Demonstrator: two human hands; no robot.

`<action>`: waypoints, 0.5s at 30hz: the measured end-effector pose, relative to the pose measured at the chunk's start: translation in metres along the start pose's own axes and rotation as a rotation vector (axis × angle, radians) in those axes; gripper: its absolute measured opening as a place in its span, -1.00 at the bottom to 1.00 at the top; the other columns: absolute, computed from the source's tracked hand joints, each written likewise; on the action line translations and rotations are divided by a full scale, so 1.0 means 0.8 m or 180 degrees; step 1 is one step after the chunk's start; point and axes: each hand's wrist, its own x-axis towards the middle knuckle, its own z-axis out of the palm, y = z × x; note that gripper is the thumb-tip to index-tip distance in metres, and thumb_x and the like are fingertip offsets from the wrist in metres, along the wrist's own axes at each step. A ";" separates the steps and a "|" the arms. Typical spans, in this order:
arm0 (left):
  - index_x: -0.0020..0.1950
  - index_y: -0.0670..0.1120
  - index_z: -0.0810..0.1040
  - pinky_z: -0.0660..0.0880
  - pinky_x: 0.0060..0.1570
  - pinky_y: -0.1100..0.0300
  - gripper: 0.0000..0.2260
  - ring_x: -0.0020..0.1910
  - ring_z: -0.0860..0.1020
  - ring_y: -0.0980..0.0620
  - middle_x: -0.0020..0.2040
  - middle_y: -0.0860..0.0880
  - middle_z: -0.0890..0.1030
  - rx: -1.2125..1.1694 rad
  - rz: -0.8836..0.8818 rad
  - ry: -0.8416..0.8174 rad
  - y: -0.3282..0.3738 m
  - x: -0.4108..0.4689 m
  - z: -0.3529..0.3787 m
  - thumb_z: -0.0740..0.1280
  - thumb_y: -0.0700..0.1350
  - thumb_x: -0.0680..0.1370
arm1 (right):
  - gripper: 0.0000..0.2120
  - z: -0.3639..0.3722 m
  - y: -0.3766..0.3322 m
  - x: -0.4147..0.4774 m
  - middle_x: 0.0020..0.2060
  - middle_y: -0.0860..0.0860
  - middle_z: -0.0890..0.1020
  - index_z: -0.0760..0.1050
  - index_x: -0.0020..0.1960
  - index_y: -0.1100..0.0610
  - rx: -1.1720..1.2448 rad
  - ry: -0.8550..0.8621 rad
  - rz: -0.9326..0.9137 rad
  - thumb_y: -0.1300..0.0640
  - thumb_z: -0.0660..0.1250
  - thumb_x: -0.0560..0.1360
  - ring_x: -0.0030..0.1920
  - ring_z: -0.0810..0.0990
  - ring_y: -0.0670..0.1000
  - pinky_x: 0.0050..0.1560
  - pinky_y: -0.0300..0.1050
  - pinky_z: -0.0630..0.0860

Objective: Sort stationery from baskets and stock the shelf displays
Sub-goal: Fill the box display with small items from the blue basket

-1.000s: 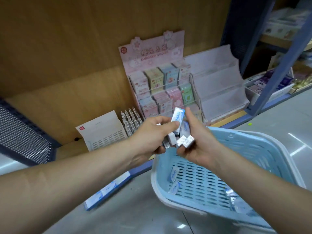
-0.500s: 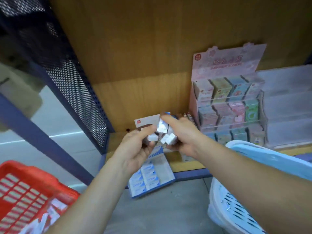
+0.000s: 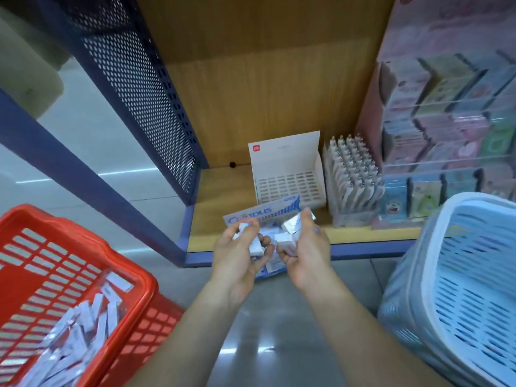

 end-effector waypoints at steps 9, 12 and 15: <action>-0.09 0.00 0.65 0.50 -0.20 0.35 -0.72 -0.26 0.56 0.21 -0.22 0.14 0.65 0.2207 0.1129 -0.1156 -0.011 0.023 -0.009 0.59 -0.25 0.30 | -0.57 -0.002 0.011 0.024 -0.02 0.25 0.64 0.43 0.27 0.19 0.0238 -0.0328 0.0367 -0.12 0.20 0.61 -0.16 0.66 0.19 -0.26 0.02 0.62; -0.14 -0.05 0.62 0.46 -0.31 0.33 -0.81 -0.37 0.53 0.19 -0.31 0.12 0.63 0.2233 0.1291 -0.0947 -0.008 0.029 -0.012 0.51 -0.31 0.40 | -0.51 -0.008 0.017 0.031 0.17 0.29 0.60 0.37 0.34 0.15 0.0193 -0.0592 0.0567 -0.18 0.18 0.59 0.05 0.64 0.28 -0.30 0.00 0.62; -0.13 -0.10 0.59 0.47 -0.39 0.29 -0.87 -0.43 0.51 0.15 -0.36 0.07 0.63 0.1681 0.1302 -0.0564 -0.006 0.035 -0.021 0.46 -0.31 0.45 | -0.54 -0.013 0.014 0.035 0.11 0.20 0.65 0.41 0.30 0.13 0.0280 -0.0867 0.0619 -0.19 0.18 0.58 0.04 0.66 0.22 -0.10 0.13 0.62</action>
